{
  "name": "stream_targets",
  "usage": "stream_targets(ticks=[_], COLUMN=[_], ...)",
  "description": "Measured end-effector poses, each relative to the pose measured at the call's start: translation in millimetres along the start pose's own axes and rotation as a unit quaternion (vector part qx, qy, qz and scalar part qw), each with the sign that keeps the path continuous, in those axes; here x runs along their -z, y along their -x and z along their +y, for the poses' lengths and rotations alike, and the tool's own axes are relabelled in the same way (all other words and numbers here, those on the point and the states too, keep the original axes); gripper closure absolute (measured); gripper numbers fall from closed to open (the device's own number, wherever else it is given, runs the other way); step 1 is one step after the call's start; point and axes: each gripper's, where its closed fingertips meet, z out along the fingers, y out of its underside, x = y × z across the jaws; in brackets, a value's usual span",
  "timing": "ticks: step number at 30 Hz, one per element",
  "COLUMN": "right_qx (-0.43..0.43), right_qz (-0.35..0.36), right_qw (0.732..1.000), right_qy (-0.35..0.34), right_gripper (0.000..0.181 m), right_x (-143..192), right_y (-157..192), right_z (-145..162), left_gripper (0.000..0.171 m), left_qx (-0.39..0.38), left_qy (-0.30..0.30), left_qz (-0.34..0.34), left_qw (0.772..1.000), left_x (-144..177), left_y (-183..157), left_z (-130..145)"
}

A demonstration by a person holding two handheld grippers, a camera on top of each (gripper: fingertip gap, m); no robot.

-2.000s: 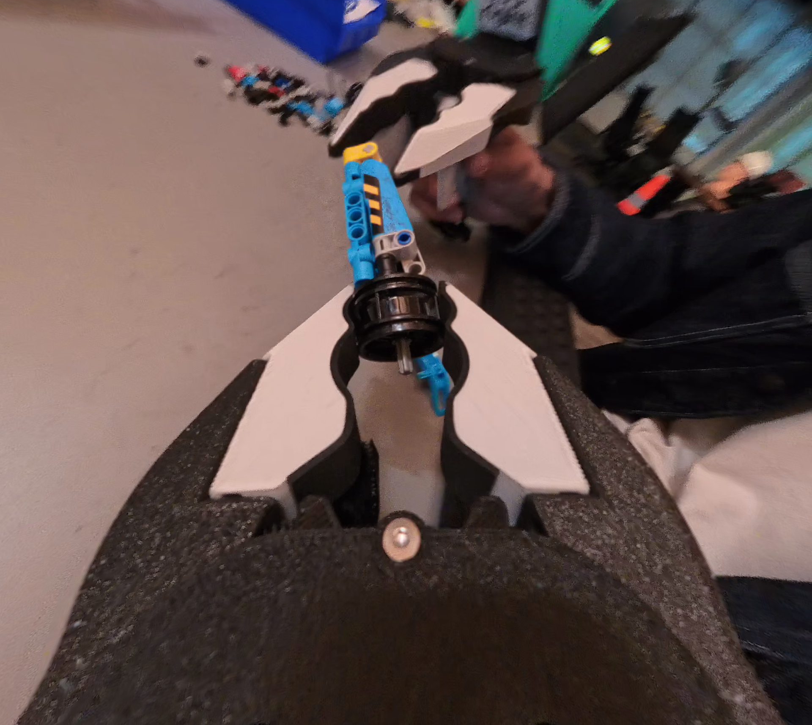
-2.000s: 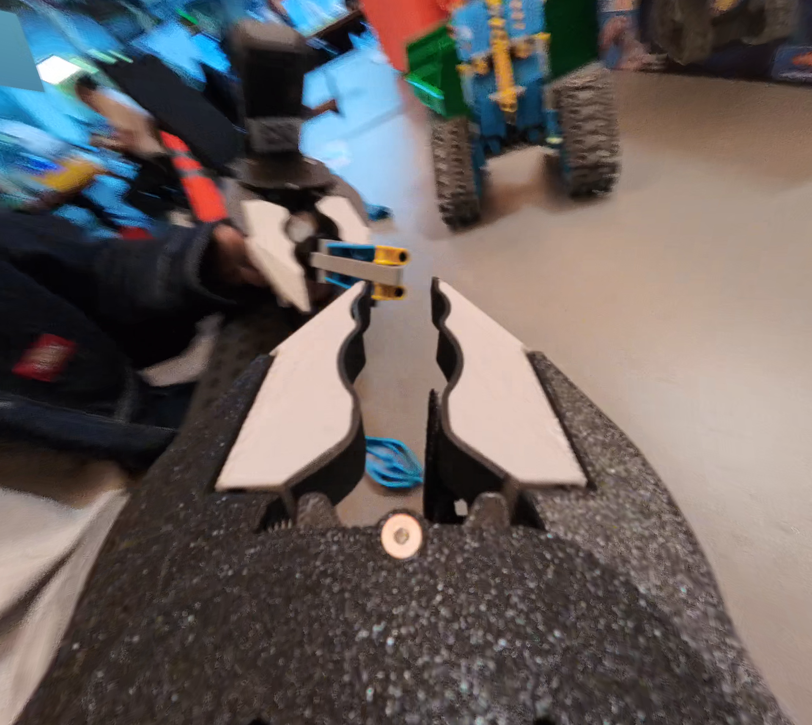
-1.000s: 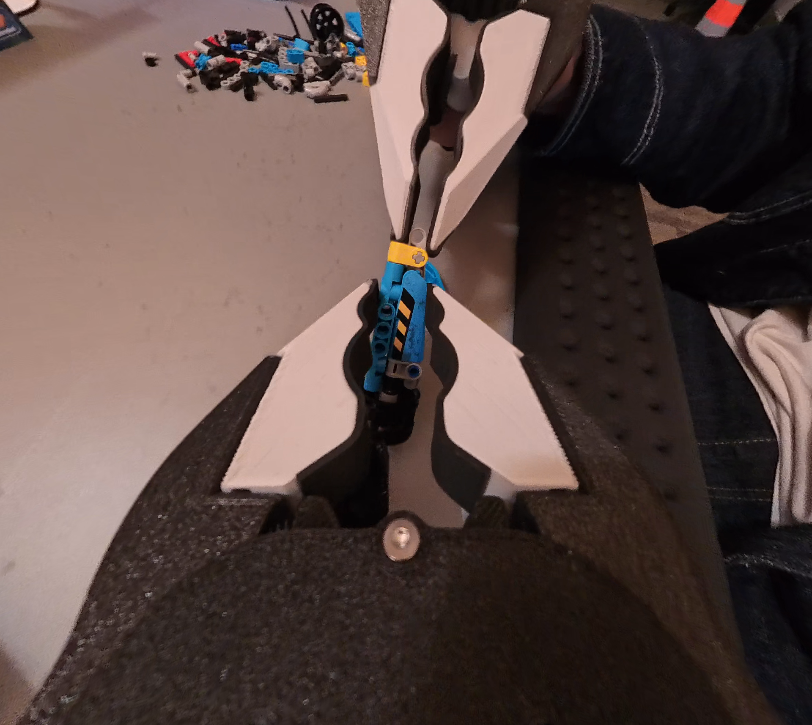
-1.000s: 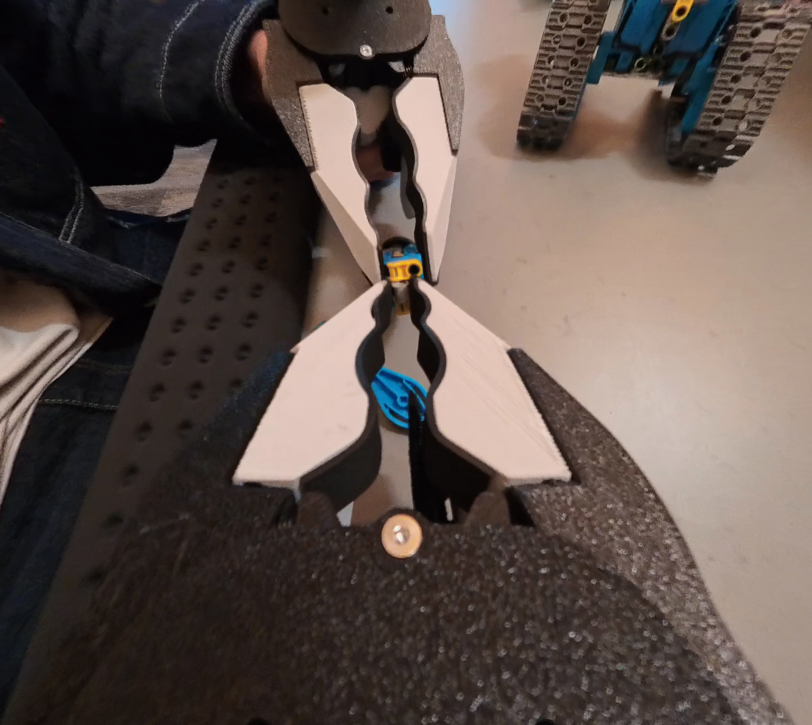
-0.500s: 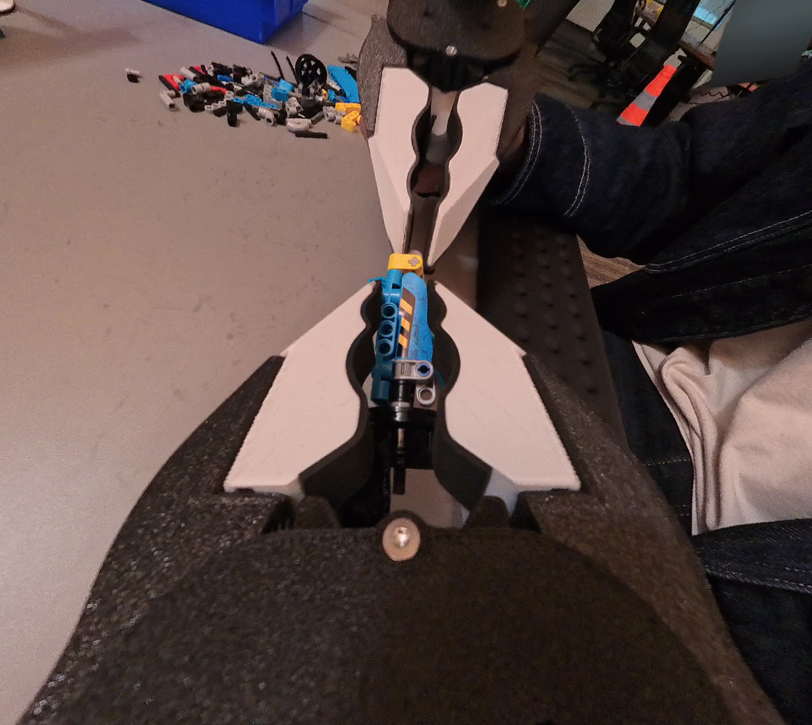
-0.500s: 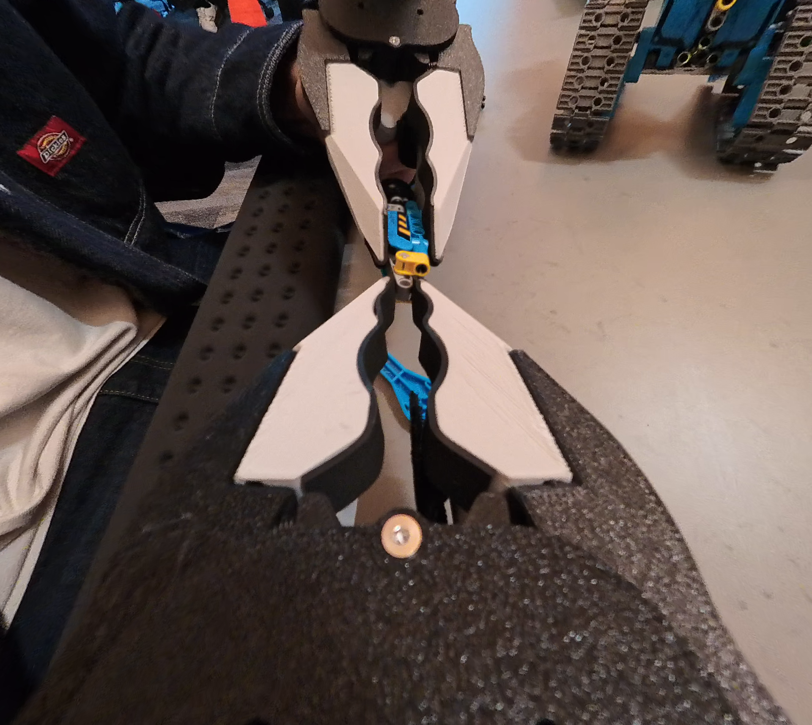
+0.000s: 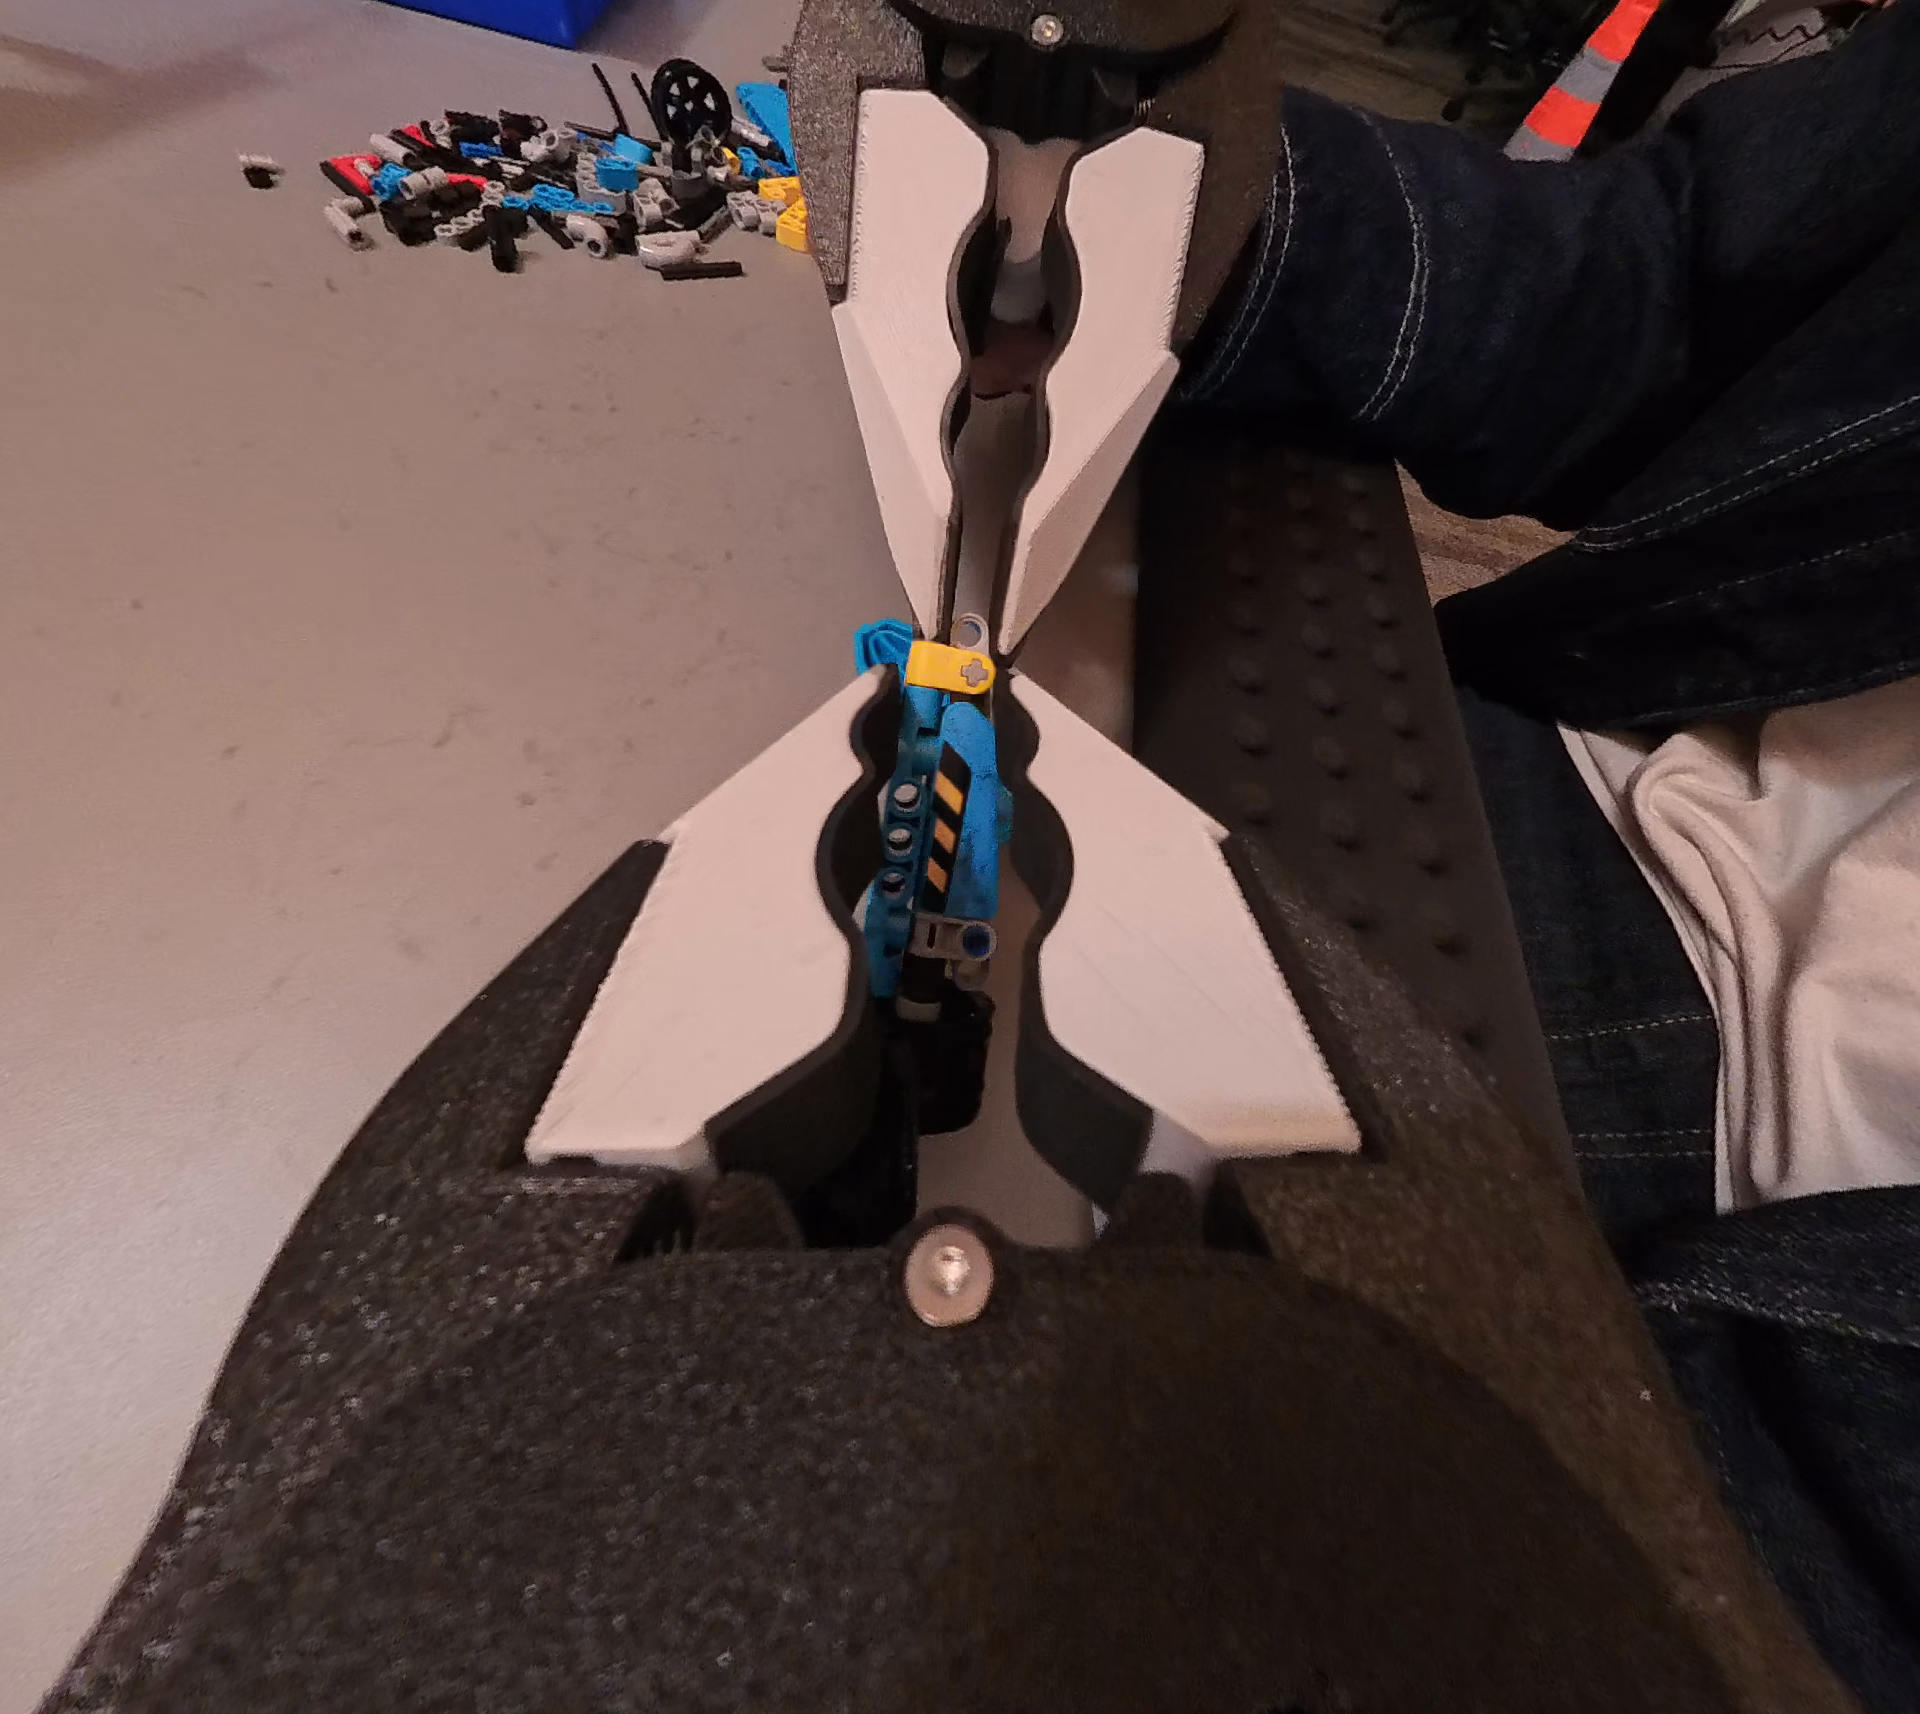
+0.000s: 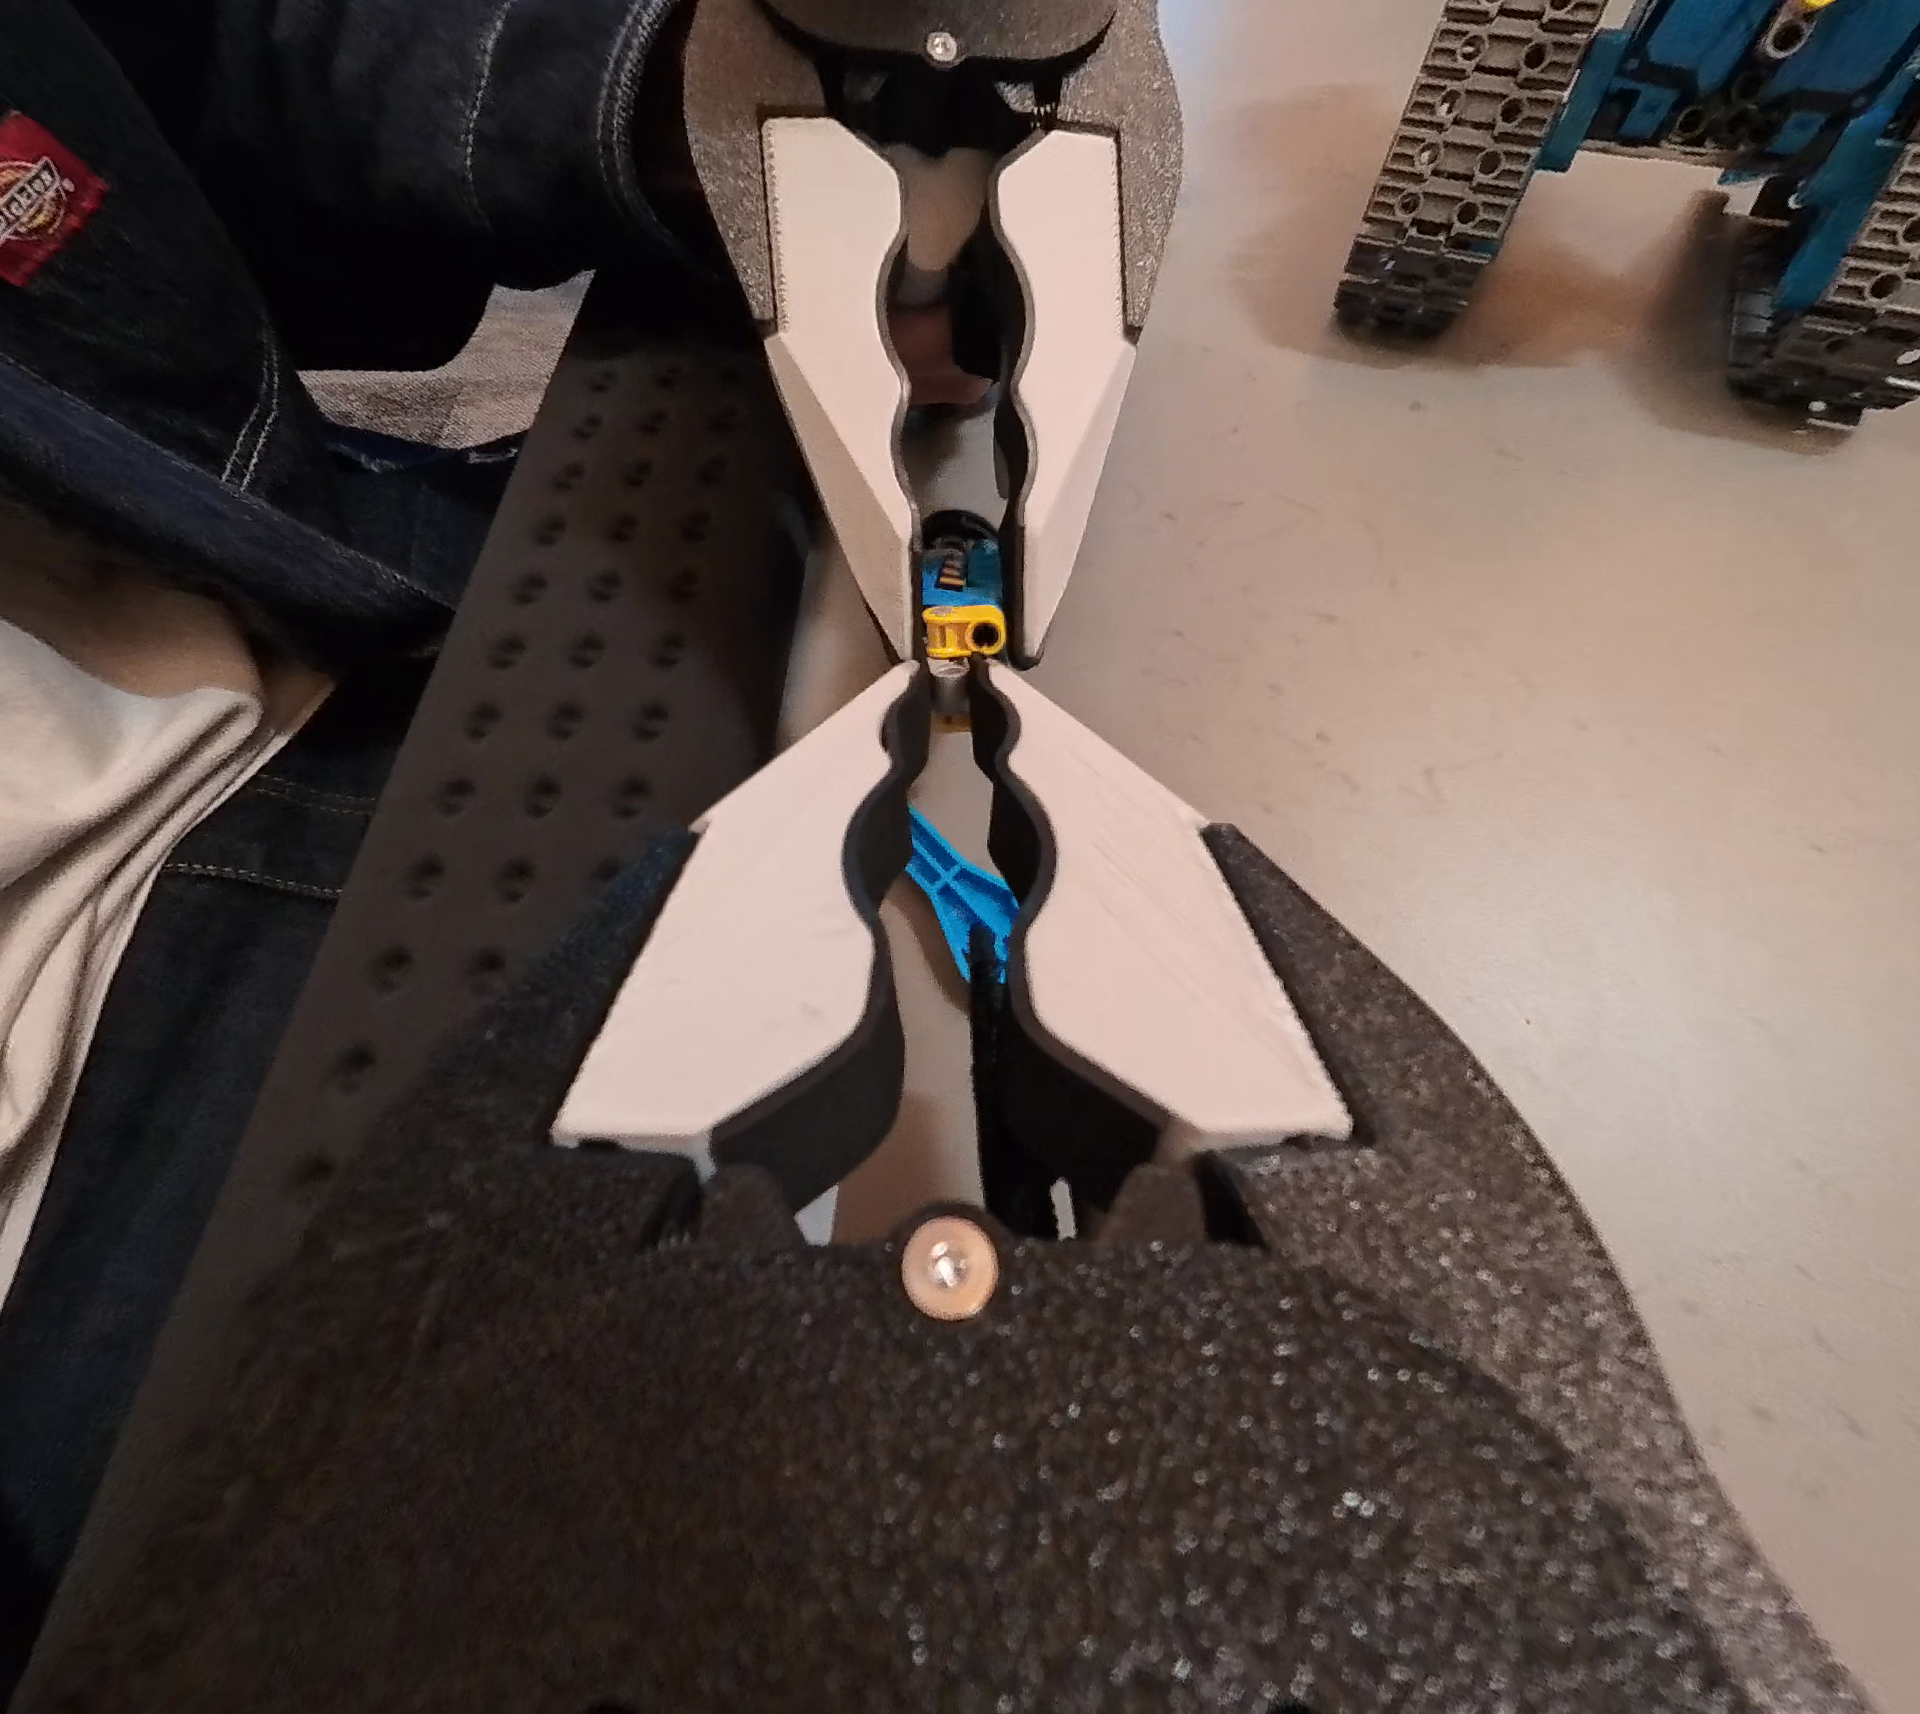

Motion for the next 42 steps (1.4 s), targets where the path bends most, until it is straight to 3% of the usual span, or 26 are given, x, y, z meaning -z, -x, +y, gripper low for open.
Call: stream_targets(ticks=[8, 11, 13, 16, 20, 42], right_qx=[0.014, 0.039, 0.037, -0.025, -0.014, 0.016], right_qz=[0.004, 0.032, 0.069, 0.013, 0.001, -0.029], right_qw=[1.0, 0.991, 0.984, 0.982, 0.985, 0.987], right_qy=[-0.013, -0.12, -0.159, -0.184, -0.175, -0.154], right_gripper=[0.175, 0.175, 0.158, 0.148, 0.166, 0.169], right_x=[3, 21, 32, 29, 20, 23], right_y=[2, 1, -9, -3, 3, 17], right_z=[-6, -40, -52, -58, -58, -53], left_gripper=[0.157, 0.157, 0.157, 0.157, 0.157, 0.159], left_qx=[-0.054, -0.028, -0.005, 0.016, 0.009, -0.007], left_qy=[-0.004, -0.093, -0.147, -0.187, -0.182, -0.182], left_qz=[-0.021, -0.006, 0.005, 0.031, 0.041, 0.045], left_qw=[0.998, 0.995, 0.989, 0.982, 0.982, 0.982], left_x=[2, 19, 33, 42, 37, 37], left_y=[-3, -5, -4, -8, -13, -25], left_z=[-6, -37, -52, -63, -63, -60])
